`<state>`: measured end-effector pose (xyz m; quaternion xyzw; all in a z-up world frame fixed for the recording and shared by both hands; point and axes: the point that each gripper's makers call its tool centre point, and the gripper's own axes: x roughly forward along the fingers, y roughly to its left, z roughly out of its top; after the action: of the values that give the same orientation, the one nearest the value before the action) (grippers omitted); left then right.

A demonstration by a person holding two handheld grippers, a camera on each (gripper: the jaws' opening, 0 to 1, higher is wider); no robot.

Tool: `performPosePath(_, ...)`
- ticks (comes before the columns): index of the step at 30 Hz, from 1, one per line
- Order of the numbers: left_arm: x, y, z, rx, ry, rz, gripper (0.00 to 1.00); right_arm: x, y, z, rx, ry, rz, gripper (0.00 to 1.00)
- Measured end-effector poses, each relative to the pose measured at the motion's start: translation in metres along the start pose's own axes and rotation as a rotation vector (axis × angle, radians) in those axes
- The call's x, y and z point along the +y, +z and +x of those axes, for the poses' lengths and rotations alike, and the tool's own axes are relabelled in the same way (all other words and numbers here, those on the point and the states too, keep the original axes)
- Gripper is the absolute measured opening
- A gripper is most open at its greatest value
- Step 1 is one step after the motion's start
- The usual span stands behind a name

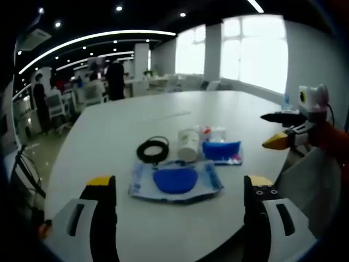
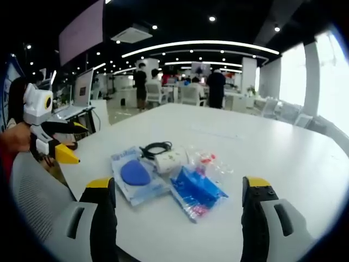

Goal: Arrange the tabletop items into an orderly group along one side of the table until the central work area is clear of visible clutter.

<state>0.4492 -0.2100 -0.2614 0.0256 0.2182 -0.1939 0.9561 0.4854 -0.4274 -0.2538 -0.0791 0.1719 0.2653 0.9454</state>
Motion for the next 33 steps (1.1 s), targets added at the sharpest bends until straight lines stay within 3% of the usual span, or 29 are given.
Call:
performPosePath(16,-0.0033,-0.0047,-0.0034,0.002,-0.012,-0.003,0.92,0.0004,0.0016,-0.0029,-0.019,-0.022,-0.001,0.93)
performPosePath(33,-0.0014,-0.0034,-0.0059,-0.006,0.007,0.012,0.91,0.0061,0.0005,-0.0026,-0.014,0.009,0.008,0.91)
